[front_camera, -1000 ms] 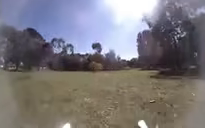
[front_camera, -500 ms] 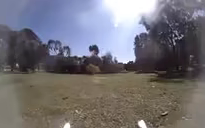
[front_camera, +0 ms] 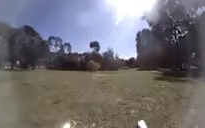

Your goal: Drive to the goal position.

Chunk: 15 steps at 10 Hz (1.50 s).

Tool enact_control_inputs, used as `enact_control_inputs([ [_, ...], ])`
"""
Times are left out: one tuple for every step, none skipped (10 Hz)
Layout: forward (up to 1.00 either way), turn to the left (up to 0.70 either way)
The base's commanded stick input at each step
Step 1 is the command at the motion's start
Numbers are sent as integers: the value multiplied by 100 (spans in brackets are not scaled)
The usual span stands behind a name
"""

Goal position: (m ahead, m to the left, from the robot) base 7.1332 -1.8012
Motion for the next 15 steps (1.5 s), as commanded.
enact_control_inputs([
  [100, -6],
  [100, 0],
  [100, 0],
  [100, 0],
  [100, 0],
  [100, -13],
  [100, -27],
  [100, -27],
  [100, -27],
  [100, -27],
  [100, -20],
  [100, -7],
  [100, -8],
  [100, -24],
  [100, -27],
])
